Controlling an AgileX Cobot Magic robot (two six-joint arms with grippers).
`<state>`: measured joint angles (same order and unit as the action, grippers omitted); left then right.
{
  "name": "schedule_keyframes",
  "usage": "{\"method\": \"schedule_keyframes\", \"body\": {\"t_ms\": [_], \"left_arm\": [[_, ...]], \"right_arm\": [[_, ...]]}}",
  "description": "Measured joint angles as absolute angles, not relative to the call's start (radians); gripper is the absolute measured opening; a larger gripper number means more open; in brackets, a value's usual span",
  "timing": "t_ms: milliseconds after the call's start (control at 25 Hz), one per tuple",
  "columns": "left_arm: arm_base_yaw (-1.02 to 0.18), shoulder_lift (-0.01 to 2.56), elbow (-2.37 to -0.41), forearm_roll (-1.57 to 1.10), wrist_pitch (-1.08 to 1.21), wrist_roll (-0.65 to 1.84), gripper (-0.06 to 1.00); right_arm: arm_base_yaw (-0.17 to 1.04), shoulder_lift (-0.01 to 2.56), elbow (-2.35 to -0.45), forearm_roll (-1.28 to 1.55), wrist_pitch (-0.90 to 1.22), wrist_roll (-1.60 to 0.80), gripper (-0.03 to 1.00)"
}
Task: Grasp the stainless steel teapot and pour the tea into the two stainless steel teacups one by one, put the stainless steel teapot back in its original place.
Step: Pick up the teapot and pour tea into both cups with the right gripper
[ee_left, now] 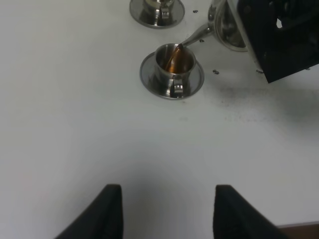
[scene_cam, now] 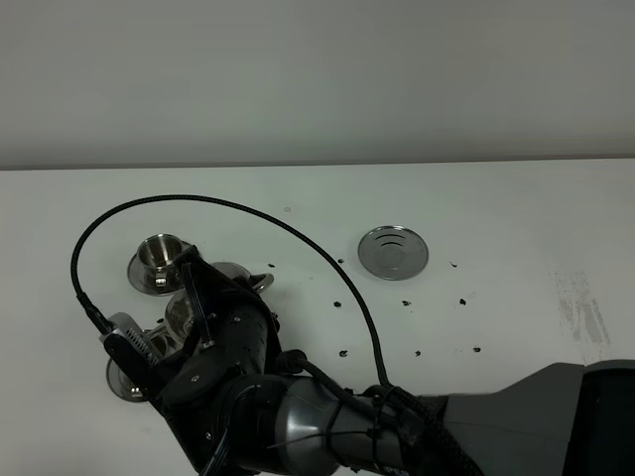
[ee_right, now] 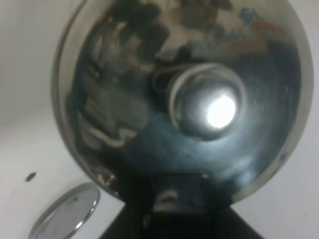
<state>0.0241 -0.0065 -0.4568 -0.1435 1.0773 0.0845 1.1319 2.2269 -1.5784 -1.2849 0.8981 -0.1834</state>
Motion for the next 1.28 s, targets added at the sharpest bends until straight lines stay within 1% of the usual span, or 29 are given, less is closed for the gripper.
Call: {"method": "schedule_keyframes", "body": {"t_ms": [1280], "left_arm": [[0.024,-0.006,-0.457,-0.143,1.077,0.084,0.41]], "right_arm": [[1.132,2.227,-1.578,-1.321,0.909,-0.184,0.20]]}}
